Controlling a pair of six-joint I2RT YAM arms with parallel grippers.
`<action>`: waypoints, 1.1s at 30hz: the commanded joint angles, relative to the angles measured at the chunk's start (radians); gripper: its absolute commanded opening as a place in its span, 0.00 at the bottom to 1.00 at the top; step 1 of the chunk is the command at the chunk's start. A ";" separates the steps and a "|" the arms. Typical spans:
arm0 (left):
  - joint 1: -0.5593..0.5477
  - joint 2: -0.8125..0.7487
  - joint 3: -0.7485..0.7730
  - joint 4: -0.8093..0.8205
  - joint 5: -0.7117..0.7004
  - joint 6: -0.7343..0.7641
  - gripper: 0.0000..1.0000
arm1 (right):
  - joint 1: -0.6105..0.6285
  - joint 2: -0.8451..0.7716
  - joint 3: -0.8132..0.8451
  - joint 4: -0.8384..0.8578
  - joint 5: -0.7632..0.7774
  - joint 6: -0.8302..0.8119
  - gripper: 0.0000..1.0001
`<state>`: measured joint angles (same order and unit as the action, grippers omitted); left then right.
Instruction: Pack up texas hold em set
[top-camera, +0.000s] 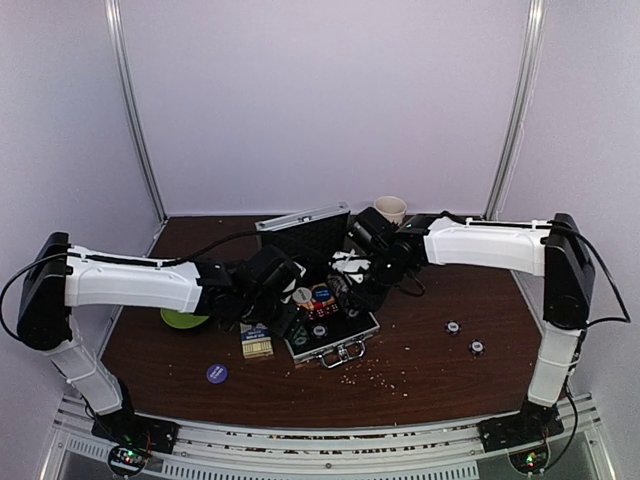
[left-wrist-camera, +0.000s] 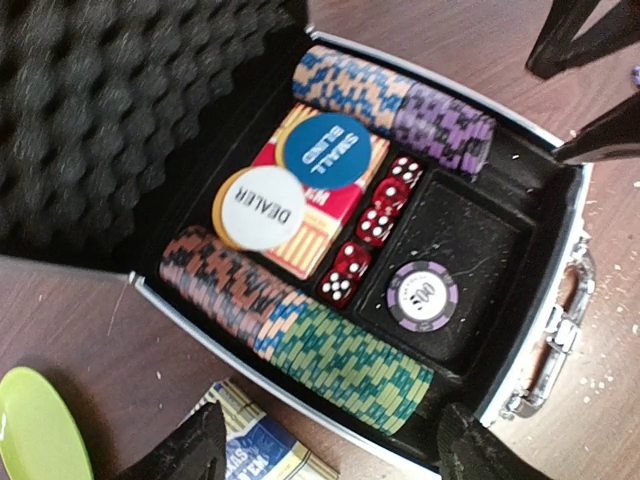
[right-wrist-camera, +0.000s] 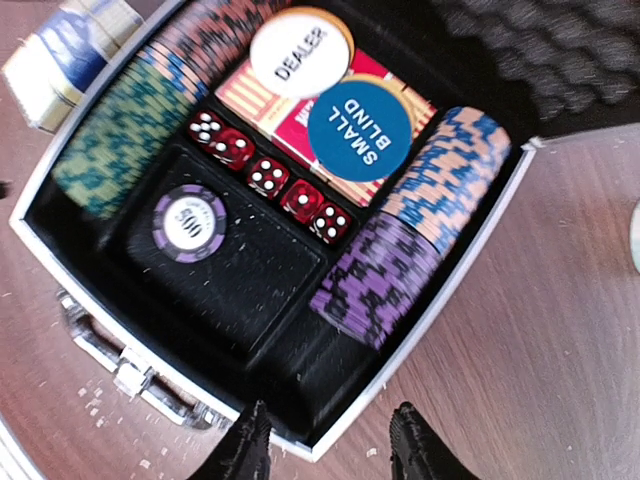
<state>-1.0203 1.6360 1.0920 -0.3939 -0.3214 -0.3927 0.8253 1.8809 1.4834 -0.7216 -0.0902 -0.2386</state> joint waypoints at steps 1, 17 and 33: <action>0.027 0.023 0.092 -0.037 0.118 0.100 0.73 | -0.034 -0.075 -0.042 -0.018 -0.078 0.006 0.42; 0.058 0.261 0.329 -0.173 0.276 0.012 0.63 | -0.111 0.073 -0.107 -0.058 -0.436 0.001 0.44; 0.057 0.190 0.214 -0.307 0.295 -0.035 0.56 | -0.012 -0.011 -0.200 -0.077 -0.513 -0.052 0.45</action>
<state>-0.9684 1.8458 1.3270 -0.6678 -0.0566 -0.3874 0.8604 1.9198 1.3144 -0.7902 -0.5949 -0.2672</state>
